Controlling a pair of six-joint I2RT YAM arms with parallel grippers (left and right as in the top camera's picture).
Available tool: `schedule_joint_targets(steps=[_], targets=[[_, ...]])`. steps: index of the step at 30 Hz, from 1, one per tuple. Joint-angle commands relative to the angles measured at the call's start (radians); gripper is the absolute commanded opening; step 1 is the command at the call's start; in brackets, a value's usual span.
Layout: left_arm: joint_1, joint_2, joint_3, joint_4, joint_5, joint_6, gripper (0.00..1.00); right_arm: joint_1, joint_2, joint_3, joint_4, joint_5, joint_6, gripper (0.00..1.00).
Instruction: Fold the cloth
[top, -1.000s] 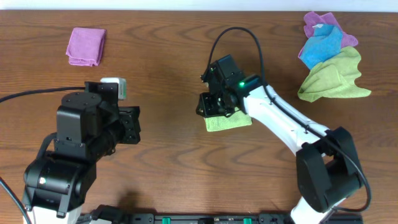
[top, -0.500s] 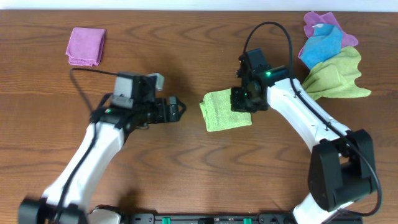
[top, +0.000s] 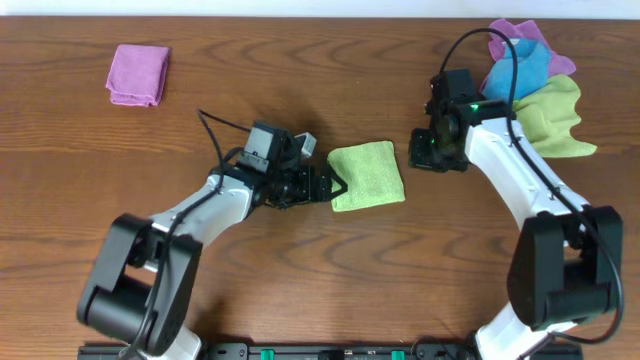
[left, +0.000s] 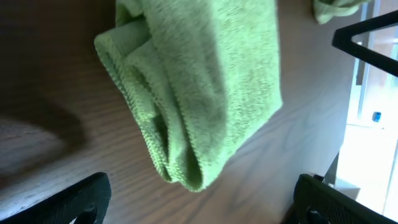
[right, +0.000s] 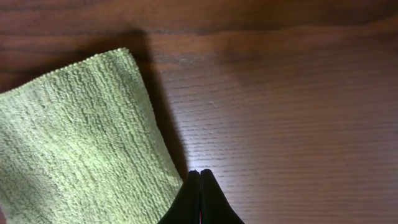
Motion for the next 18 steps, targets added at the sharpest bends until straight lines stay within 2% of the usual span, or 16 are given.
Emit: schedule_joint_targets(steps=[1, 9, 18], targets=[[0.000, 0.034, 0.001, 0.008, 0.005, -0.032, 0.95, -0.001, 0.053, -0.006, 0.017, -0.030, -0.022, 0.01], [-0.006, 0.114, 0.000, 0.069, 0.003, -0.061, 0.95, 0.005, 0.161, -0.006, 0.077, -0.139, -0.014, 0.01], [-0.029, 0.181, 0.000, 0.129, 0.008, -0.117, 0.95, 0.105, 0.209, -0.006, 0.137, -0.218, 0.009, 0.01]])
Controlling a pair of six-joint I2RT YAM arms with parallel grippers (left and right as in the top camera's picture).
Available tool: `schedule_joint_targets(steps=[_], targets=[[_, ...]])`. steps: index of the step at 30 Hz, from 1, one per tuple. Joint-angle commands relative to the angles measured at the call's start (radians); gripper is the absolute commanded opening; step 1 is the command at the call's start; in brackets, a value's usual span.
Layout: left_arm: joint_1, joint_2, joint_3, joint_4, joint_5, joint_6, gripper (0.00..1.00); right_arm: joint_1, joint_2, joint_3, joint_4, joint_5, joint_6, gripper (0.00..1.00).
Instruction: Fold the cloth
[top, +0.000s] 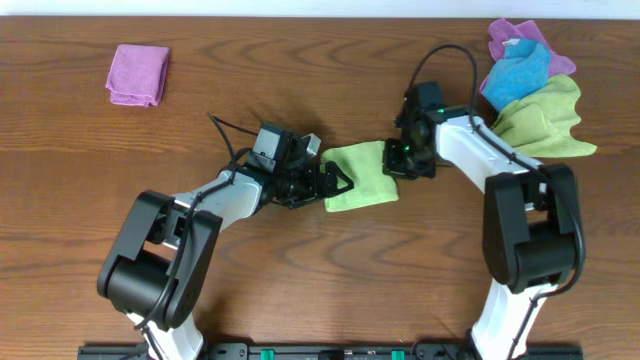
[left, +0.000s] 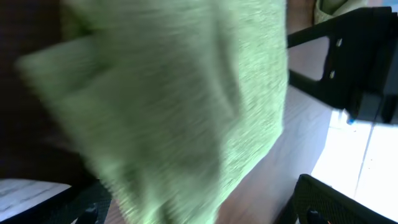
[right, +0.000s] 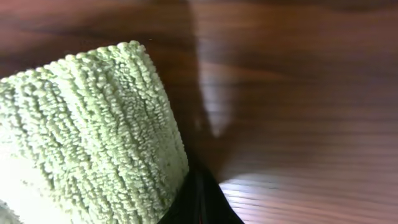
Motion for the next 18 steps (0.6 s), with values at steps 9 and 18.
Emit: schedule_joint_targets(steps=[9, 18], targets=[[-0.028, 0.085, -0.013, -0.023, -0.031, -0.045, 0.17, 0.041, 0.020, -0.005, 0.004, -0.031, 0.015, 0.01], [-0.006, 0.065, -0.006, 0.016, -0.016, -0.045, 0.06, -0.068, 0.007, -0.005, -0.085, -0.013, -0.031, 0.01]])
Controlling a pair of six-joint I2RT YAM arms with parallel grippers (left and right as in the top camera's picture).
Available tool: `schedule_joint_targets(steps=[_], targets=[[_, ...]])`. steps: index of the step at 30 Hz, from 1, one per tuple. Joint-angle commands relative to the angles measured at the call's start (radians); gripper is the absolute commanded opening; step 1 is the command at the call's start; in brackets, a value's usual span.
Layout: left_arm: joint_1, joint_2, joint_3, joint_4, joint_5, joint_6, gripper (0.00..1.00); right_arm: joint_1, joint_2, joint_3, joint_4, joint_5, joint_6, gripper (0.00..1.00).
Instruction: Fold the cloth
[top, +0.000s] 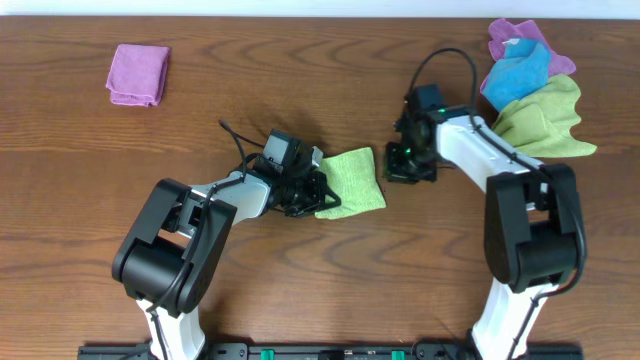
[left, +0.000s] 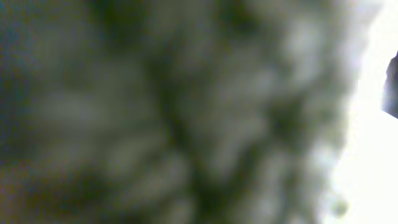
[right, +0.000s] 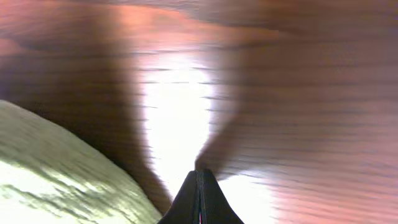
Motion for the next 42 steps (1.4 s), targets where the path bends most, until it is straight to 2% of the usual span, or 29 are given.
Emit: schedule_joint_targets(steps=[1, 5, 10, 13, 20, 28, 34, 39, 42], targets=[[0.026, -0.017, 0.002, 0.029, -0.011, 0.003, 0.06, -0.038, 0.002, -0.005, -0.022, 0.006, -0.040, 0.01], [0.108, -0.119, 0.094, 0.025, -0.023, 0.003, 0.06, -0.068, -0.038, -0.005, -0.056, 0.013, -0.081, 0.01], [0.329, -0.245, 0.234, 0.026, -0.047, -0.001, 0.05, -0.072, -0.102, -0.005, -0.084, 0.035, -0.118, 0.01], [0.469, -0.254, 0.293, 0.025, -0.045, -0.059, 0.06, -0.072, -0.127, -0.005, -0.085, 0.035, -0.118, 0.01], [0.742, -0.199, 0.335, 0.046, -0.047, -0.063, 0.06, -0.059, -0.138, -0.005, -0.091, 0.031, -0.118, 0.02], [0.806, -0.065, 0.335, 0.202, -0.075, -0.103, 0.06, -0.008, -0.137, -0.005, -0.115, 0.028, -0.117, 0.01], [0.815, 0.069, 0.366, 0.399, -0.109, -0.232, 0.06, 0.050, -0.137, -0.005, -0.188, 0.028, -0.114, 0.01], [0.835, 0.186, 0.495, 0.404, -0.095, -0.251, 0.06, 0.086, -0.137, -0.005, -0.191, 0.028, -0.109, 0.02], [0.847, 0.204, 0.514, 0.404, -0.118, -0.251, 0.06, 0.092, -0.137, -0.005, -0.192, 0.028, -0.102, 0.02]])
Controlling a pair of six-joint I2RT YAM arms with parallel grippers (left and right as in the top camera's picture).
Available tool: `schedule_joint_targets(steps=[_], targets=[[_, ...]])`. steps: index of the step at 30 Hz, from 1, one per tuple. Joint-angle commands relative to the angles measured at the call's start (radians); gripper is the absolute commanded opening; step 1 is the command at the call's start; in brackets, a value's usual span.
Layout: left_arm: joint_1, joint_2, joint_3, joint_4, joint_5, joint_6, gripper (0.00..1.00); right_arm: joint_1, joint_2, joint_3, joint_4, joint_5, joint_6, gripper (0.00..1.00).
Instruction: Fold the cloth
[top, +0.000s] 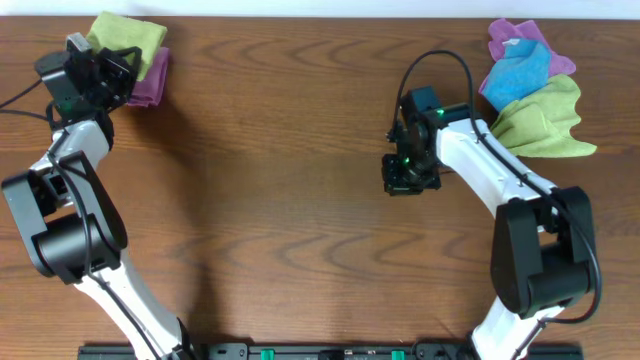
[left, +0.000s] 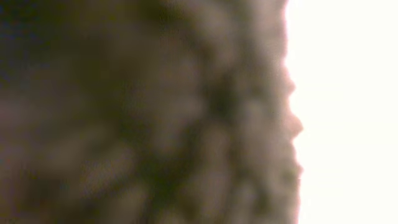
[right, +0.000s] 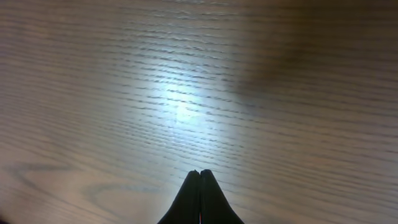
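The folded green cloth (top: 128, 35) is at the table's far left corner, resting over the folded purple cloth (top: 153, 78). My left gripper (top: 112, 66) is right against it. The left wrist view is filled by a dark blur of green cloth (left: 143, 112) pressed close to the lens, and the fingers are hidden there. My right gripper (top: 408, 184) hovers over bare wood right of centre, its fingertips (right: 199, 173) pressed together with nothing between them.
A loose pile lies at the far right corner: a pink cloth (top: 515, 35), a blue cloth (top: 520, 68) and a yellow-green cloth (top: 545, 120). The wooden table (top: 290, 230) stretches between both arms.
My left gripper has moved from the table's middle to the far left corner, and the green cloth is now on the purple cloth. The right gripper stays shut near the same spot.
The folded green cloth lay mid-table with my left gripper open beside it and the right gripper shut off its right corner. Then both grippers were at its edges. Then the cloth filled the left wrist view. Now it sits on the purple cloth at the far left.
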Motion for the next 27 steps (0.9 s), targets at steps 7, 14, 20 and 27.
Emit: schedule_joint_targets(steps=[7, 14, 20, 27], targets=[[0.033, 0.030, 0.035, -0.093, -0.072, -0.010, 0.06, 0.010, -0.016, -0.004, 0.004, 0.003, 0.008, 0.02], [0.020, 0.063, 0.035, -0.087, -0.064, -0.092, 0.06, 0.010, -0.016, -0.004, 0.007, 0.003, 0.025, 0.02], [0.004, 0.063, 0.035, -0.089, -0.048, -0.093, 0.06, 0.010, -0.016, -0.004, 0.011, 0.003, 0.031, 0.02], [-0.001, 0.064, 0.035, -0.129, -0.052, -0.069, 0.06, 0.010, -0.016, -0.004, 0.019, 0.003, 0.039, 0.01]])
